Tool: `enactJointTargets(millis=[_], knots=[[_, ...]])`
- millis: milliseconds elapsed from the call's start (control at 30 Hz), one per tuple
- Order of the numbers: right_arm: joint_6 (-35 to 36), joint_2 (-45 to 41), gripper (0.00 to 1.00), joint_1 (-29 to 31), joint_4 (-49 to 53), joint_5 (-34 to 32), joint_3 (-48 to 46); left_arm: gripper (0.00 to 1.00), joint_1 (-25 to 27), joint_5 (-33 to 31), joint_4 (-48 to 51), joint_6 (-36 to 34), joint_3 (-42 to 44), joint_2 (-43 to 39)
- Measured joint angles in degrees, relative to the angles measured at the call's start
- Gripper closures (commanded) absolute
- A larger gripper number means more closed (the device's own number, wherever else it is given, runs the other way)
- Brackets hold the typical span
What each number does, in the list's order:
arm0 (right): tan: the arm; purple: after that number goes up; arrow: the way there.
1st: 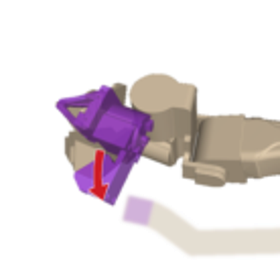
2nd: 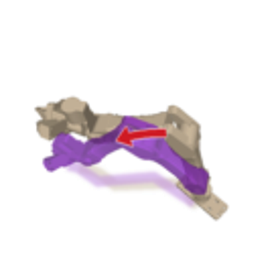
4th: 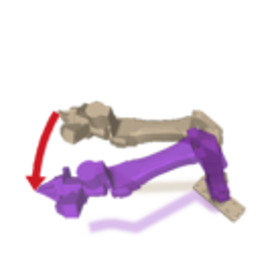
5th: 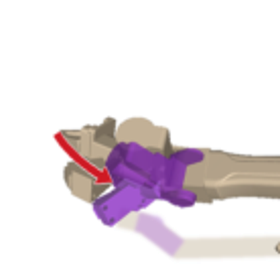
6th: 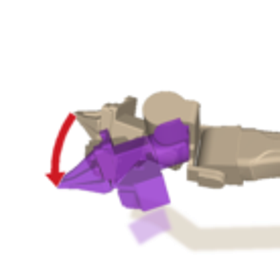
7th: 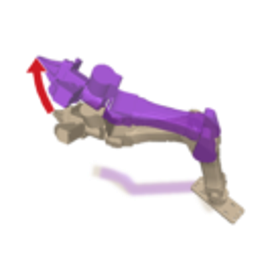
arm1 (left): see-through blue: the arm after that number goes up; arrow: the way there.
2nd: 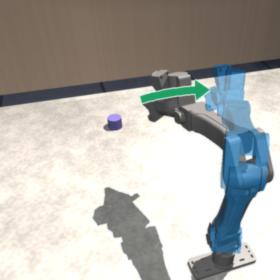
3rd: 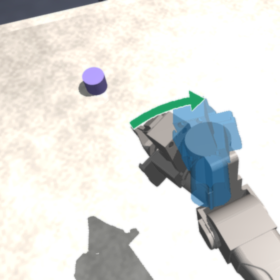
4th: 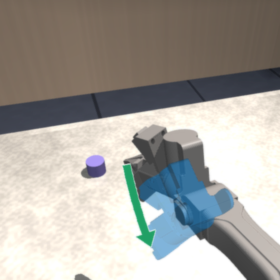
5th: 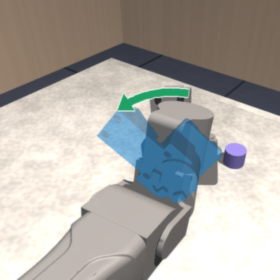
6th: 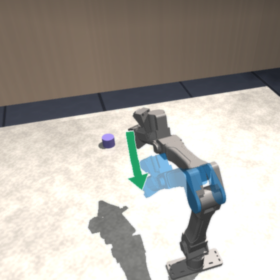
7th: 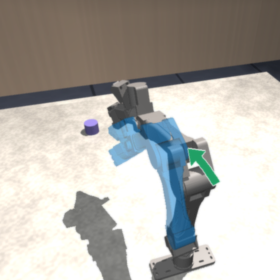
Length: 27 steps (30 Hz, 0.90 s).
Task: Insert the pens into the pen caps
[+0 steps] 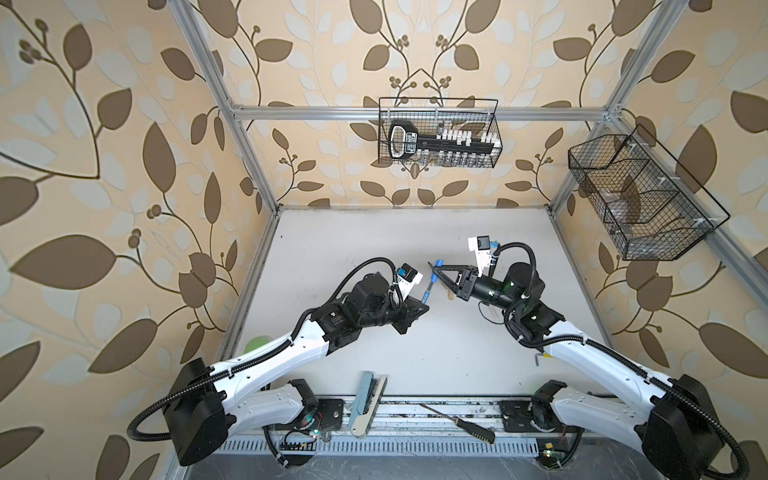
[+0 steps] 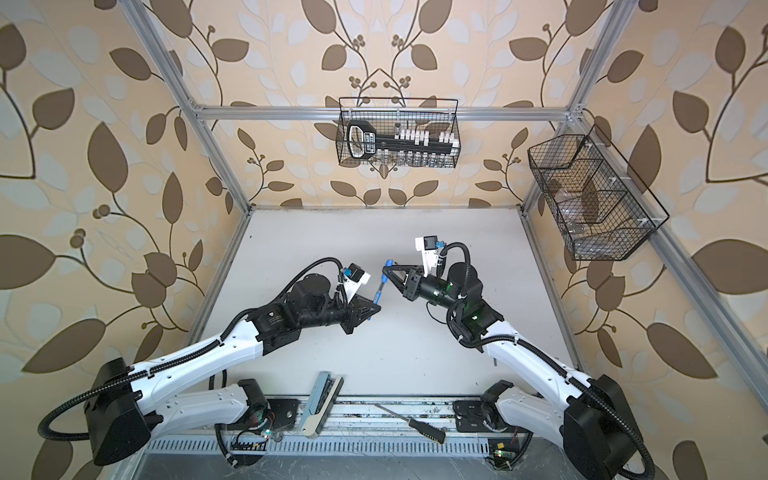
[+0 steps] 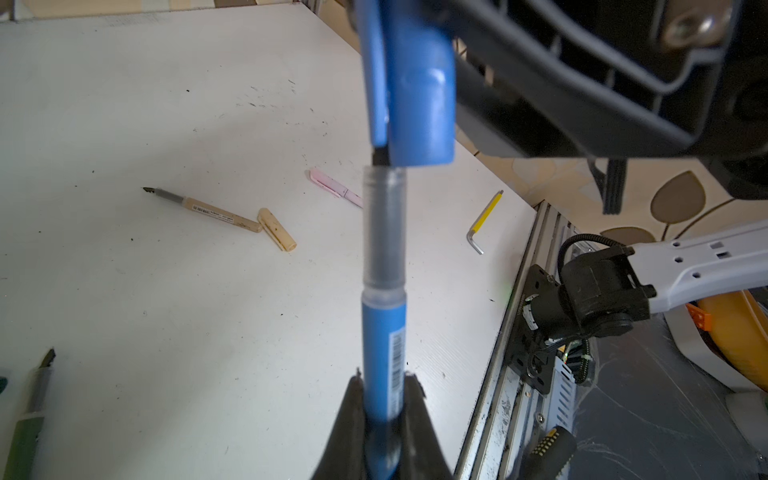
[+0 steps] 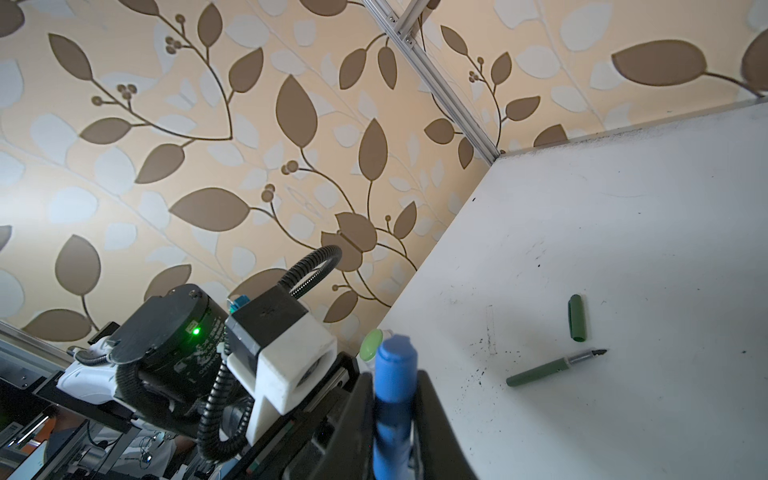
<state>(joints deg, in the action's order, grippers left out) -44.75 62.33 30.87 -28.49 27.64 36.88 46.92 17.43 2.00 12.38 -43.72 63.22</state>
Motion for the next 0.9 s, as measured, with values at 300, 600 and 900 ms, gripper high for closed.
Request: enactJointTargets(millis=[300,600,900], knots=[[0.0,-0.7,0.82,0.0,0.0,0.0,0.0,0.93,0.0,-1.0,0.0,0.0,0.0,-0.9],[-0.9,-0.2,0.82,0.0,-2.6,-0.2,-1.1,0.92,0.0,-0.3,0.2,-0.1,0.0,-0.7],[-1.7,0.0,0.82,0.0,-3.9,-0.4,-1.2,0.91,0.0,0.6,-0.7,-0.3,0.0,-0.2]])
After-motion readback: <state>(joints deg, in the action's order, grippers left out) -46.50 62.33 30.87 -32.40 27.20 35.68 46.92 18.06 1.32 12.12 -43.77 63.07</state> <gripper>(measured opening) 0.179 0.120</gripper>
